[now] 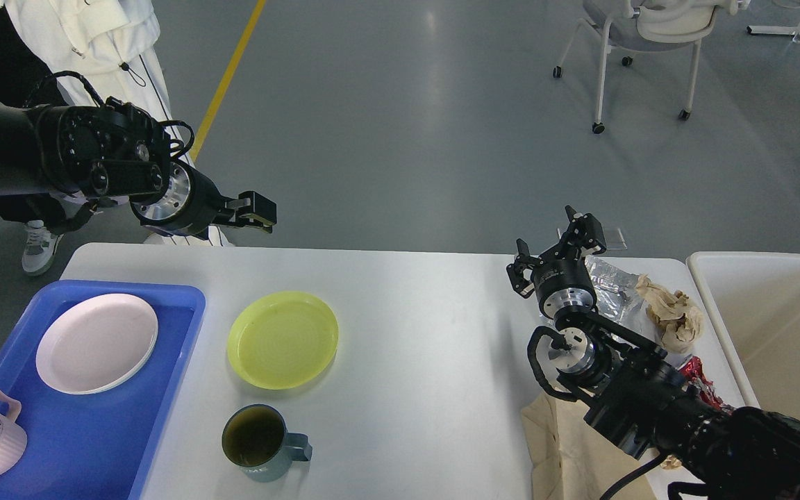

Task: Tidy desktop
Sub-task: 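Swing the left gripper over the yellow plate toward the dark mug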

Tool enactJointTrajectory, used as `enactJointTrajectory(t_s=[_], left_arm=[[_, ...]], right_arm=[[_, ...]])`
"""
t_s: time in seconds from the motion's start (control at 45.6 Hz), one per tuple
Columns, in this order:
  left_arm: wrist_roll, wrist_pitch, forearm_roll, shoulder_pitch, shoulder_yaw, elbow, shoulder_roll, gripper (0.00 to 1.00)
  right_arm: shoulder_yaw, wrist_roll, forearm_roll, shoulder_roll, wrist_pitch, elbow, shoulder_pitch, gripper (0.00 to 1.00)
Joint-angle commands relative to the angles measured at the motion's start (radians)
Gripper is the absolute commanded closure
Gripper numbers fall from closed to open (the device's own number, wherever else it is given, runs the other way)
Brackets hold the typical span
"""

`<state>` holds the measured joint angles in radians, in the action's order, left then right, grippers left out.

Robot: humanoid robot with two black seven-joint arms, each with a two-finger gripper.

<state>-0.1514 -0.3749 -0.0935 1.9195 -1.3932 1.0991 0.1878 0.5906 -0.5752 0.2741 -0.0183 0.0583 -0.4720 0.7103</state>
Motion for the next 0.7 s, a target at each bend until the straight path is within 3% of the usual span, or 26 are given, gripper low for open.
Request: enactJointTrajectory(t_s=[0.0,0.68], left_arm=[[0.003,-0.009,0.0,0.004,-0.007,0.002,-0.039,0.02],[0.003,-0.01,0.0,-0.025,-0.007,0.002,-0.06,0.02]], right_arm=[[0.0,0.0,0.0,0.0,0.0,0.0,0.001,0.0],[-0.001,0.0,-0.001,0.0,0.0,0.0,0.001,0.0]])
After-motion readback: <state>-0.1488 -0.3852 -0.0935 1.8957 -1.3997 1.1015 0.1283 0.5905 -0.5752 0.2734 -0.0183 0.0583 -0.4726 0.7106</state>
